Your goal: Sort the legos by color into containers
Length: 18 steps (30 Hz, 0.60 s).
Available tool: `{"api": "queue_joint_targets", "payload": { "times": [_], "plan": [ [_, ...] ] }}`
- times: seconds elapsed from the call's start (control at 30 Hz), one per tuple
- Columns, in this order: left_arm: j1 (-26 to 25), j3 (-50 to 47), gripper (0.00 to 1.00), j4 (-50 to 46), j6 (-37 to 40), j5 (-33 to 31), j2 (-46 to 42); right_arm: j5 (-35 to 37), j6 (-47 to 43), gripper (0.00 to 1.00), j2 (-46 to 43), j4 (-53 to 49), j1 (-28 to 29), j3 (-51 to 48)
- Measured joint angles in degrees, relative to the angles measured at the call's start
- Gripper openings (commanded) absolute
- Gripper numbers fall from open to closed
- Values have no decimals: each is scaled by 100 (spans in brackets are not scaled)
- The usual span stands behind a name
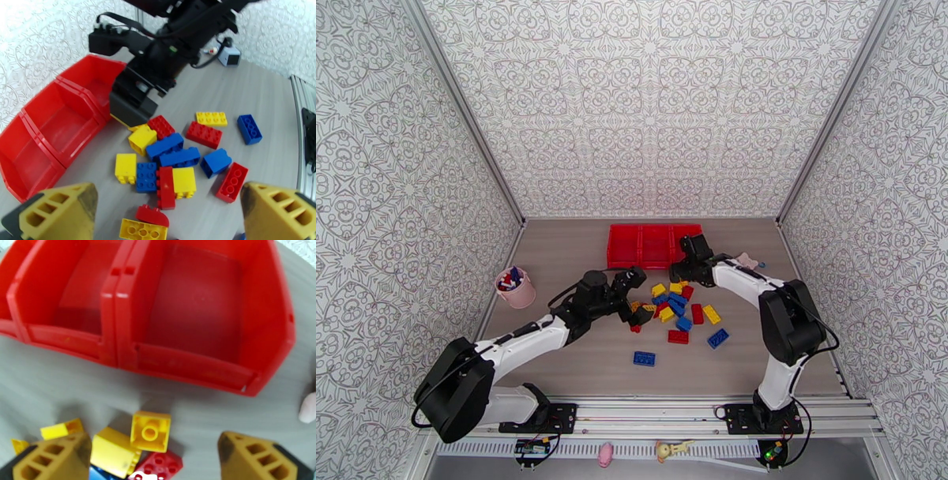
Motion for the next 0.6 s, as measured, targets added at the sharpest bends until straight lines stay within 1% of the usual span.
{"api": "queue_joint_targets", "payload": {
  "times": [0.43,0.6],
  "plan": [
    [-129,0,100,-258,330,-129,9,-72,155,64,772,-411,0,560],
    [-170,0,100,-284,330,-129,9,-57,221,49,944,-452,0,675]
  ]
}}
